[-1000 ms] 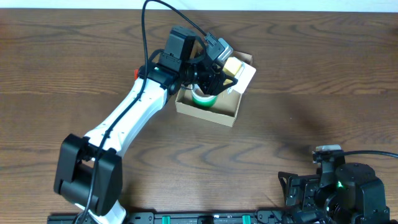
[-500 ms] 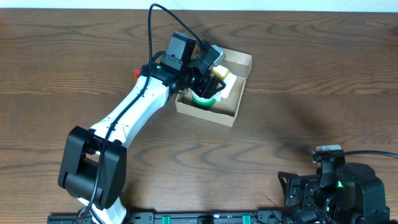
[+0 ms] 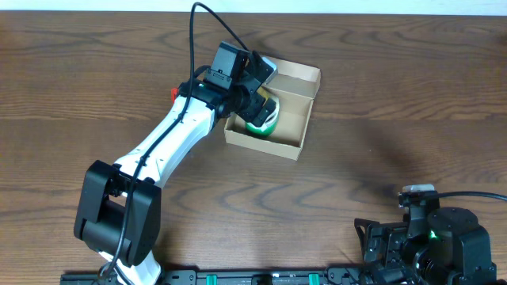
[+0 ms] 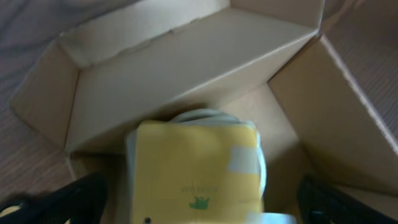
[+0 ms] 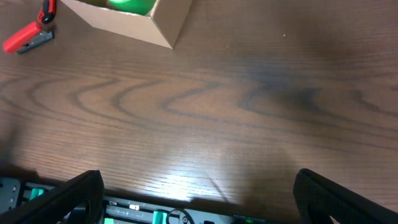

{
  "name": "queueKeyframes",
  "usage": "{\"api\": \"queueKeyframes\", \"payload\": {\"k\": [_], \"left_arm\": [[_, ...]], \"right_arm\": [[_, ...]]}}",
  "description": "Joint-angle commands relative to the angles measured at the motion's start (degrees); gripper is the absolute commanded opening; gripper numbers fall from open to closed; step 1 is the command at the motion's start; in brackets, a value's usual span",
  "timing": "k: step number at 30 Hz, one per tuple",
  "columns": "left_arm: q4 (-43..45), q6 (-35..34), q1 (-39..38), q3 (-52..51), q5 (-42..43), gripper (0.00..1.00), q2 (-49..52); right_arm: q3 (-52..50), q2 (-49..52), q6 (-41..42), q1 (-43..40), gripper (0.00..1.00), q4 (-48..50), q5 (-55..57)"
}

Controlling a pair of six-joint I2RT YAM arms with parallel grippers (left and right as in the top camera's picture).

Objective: Pack container
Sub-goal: 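Lower the pad onto the tape rolls in the box and release, then move the left gripper back over the red stapler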

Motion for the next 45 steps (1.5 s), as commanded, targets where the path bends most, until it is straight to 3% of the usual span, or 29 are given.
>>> {"api": "queueKeyframes", "payload": {"k": [1,10,15,21,25,30,40,45], "left_arm": [[-1.16,1.38,0.39,1.07,-1.68,0.95,0.17],[-2.89,1.36,0.35,2.32,-2.29,0.95,-3.13],[-7.21,1.27,1.33,4.04,-10.56,0.95,-9.07],[-14.19,-4.92,9.05,4.07,-13.07,0.95,-14.16],[-17.62,-4.92,16.15,3.96,-12.81,0.95,-14.12],[-16.83,-4.9,20.83,3.96,-9.7,0.95,-12.2],[-10.01,-6.27,21.33,3.96,-6.12,0.95,-9.7],[-10.93,-7.76,21.46,3.93,-8.87,0.95,-6.54]], "right_arm": [[0.04,-0.09,0.59,-0.68,0.99,-0.04,-0.22],[0.04,-0.09,0.59,-0.68,0.99,-0.04,-0.22],[0.04,-0.09,0.59,-0.68,0.99,-0.02,-0.22],[0.04,-0.09,0.59,-0.68,0.99,-0.02,-0.22],[0.04,-0.09,0.59,-0.68,0.99,-0.04,-0.24],[0.04,-0.09,0.59,-0.68,0.99,-0.02,-0.22],[0.04,-0.09,0.59,-0.68,0.99,-0.02,-0.22],[0.04,-0.09,0.59,-0.68,0.99,-0.02,-0.22]]}}
